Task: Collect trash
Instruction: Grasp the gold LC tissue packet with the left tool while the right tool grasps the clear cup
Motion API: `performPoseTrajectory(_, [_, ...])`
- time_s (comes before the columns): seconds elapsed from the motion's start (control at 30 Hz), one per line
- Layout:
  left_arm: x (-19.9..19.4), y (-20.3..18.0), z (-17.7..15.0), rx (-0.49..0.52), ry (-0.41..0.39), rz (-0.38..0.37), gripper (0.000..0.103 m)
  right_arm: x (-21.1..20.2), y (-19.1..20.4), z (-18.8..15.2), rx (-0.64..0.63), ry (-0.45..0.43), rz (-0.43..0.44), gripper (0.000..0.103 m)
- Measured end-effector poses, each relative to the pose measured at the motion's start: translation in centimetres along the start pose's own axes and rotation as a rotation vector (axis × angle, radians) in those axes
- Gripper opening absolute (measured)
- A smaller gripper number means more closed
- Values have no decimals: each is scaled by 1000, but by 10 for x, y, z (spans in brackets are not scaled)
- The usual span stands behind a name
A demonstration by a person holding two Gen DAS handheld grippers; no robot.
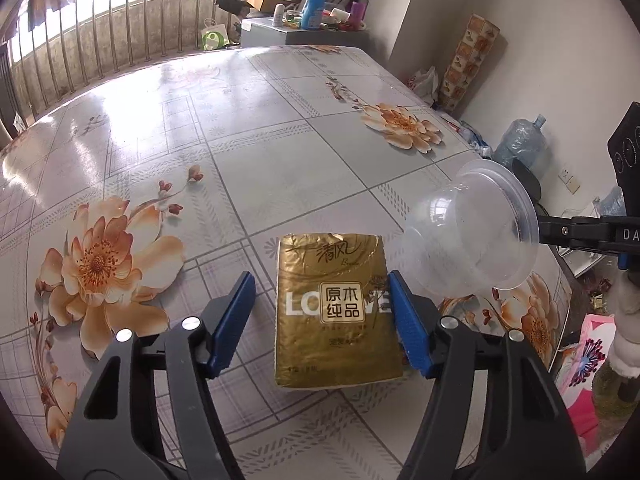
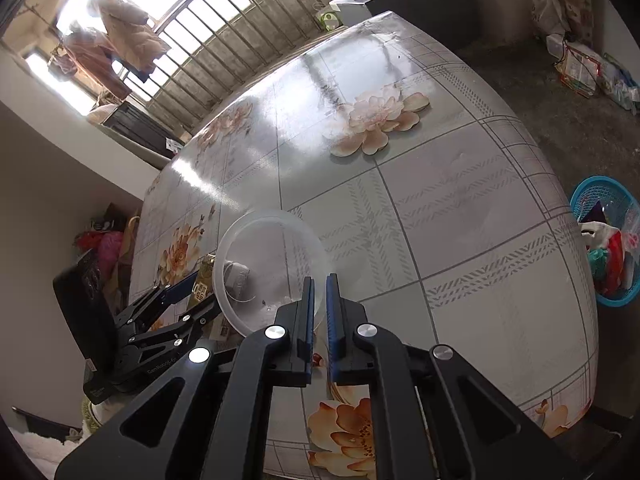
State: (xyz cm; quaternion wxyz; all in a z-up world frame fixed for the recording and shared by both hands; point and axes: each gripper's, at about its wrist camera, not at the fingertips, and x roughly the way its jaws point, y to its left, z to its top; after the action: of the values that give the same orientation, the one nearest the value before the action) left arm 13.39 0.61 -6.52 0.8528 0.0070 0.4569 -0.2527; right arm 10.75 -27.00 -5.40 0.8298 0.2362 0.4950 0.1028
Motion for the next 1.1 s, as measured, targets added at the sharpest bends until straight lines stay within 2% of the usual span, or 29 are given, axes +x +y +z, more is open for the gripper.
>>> performPoseTrajectory(0.07, [-3, 7, 0, -36, -1, -27, 50, 4, 3, -1, 4, -4, 21, 7])
performPoseTrajectory(0.2, [-8, 22, -1, -90, -10, -33, 50, 2, 11, 2, 24, -29, 112, 7])
performPoseTrajectory(0.33, [-13, 35, -4, -143, -17, -34, 49, 3, 21, 9, 15, -29, 146, 7])
performPoseTrajectory(0.53, [-25, 56, -12, -209, -30, -24, 49, 30, 70, 16, -78, 33, 230, 7])
performPoseTrajectory(0.67, [-30, 65, -17, -230, -35, -9, 49, 41, 106, 13, -192, 53, 223, 8])
performPoseTrajectory(0.73, [-31, 67, -17, -234, -36, -6, 49, 39, 111, 12, -219, 48, 220, 13])
performPoseTrajectory(0.8, [-31, 68, -17, -231, -37, -3, 49, 30, 108, 13, -217, 21, 216, 31])
performPoseTrajectory(0.9, [-32, 67, -19, -217, -39, 8, 49, 11, 91, 15, -191, -46, 217, 40])
performPoseTrajectory(1.0, [-31, 65, -19, -203, -41, 19, 49, 2, 71, 18, -135, -77, 178, 44])
performPoseTrajectory(1.1, [-31, 61, -18, -191, -43, 33, 49, 11, 55, 17, -48, -38, 170, 44])
